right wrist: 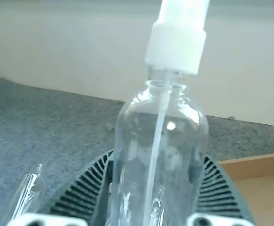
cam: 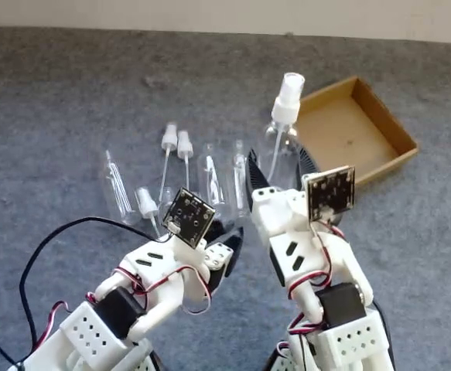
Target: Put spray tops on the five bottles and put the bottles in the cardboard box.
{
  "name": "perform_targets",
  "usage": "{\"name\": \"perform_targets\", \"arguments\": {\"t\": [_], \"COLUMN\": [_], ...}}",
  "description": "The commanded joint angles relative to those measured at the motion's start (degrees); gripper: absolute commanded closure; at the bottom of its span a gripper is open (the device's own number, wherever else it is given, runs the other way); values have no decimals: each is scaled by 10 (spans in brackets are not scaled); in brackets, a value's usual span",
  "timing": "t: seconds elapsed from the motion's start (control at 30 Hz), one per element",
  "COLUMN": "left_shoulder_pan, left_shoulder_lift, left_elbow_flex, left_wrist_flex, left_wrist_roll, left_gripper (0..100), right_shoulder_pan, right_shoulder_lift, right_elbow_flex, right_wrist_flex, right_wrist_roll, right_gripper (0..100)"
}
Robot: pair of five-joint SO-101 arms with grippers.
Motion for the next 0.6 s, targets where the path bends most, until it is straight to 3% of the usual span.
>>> {"name": "perform_targets", "arguments": {"t": [0.0,0.23,0.57], "left_shoulder_pan": [6,6,7], "left_shoulder_lift": [-9,-9,-9], "left_elbow_flex": [51,135,145], "left_wrist_flex": [-135,-284,-322], "left_wrist_roll": [6,6,7], "left_gripper": [995,995,995], "right_shoulder_pan": [-29,-46,-78], "right_shoulder_lift": [23,43,40], "right_elbow_flex": [-50,-50,-16], "right_wrist_flex": [0,-80,-79], "right_wrist_roll": [-4,-4,-4], "right_gripper": [830,831,831]}}
